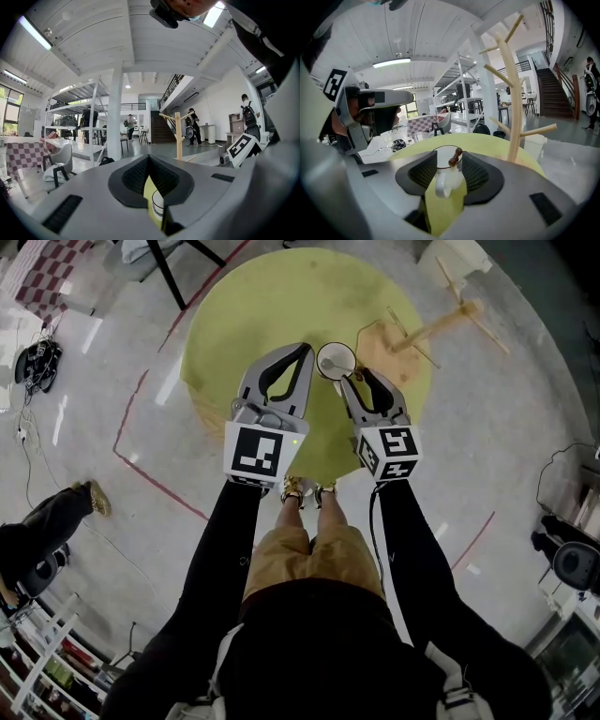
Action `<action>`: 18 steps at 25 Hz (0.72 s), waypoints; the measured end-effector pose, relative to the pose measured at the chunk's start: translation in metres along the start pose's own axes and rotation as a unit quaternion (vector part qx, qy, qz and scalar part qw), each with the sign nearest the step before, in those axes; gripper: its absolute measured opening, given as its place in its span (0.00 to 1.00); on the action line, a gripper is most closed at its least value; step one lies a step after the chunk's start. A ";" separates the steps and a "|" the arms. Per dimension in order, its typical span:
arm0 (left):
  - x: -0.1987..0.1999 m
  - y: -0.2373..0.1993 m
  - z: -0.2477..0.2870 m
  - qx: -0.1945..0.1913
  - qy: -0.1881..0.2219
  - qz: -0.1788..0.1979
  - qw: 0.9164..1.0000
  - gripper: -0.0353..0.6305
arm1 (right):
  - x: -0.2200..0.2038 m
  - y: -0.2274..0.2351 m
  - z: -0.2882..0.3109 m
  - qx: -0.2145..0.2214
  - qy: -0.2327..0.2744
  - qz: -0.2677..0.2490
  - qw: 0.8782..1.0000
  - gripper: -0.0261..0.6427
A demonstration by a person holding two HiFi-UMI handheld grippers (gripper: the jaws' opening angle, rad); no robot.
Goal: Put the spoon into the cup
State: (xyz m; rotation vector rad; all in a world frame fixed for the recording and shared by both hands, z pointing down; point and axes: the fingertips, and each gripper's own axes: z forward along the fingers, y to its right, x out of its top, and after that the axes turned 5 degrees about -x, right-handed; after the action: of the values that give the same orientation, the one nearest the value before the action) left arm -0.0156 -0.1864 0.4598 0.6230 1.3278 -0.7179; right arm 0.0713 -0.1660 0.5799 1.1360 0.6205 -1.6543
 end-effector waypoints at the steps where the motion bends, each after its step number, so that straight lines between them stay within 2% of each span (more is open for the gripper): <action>1: 0.000 0.001 0.000 0.000 0.000 0.000 1.000 0.08 | 0.000 0.001 0.000 0.000 0.001 0.001 1.000 0.31; 18: -0.001 0.005 0.002 -0.004 0.000 -0.004 1.000 0.08 | 0.003 0.005 -0.004 -0.010 0.010 0.008 1.000 0.31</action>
State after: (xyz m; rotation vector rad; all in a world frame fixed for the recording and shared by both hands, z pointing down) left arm -0.0105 -0.1841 0.4606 0.6105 1.3333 -0.7188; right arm 0.0777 -0.1658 0.5758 1.1408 0.6378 -1.6208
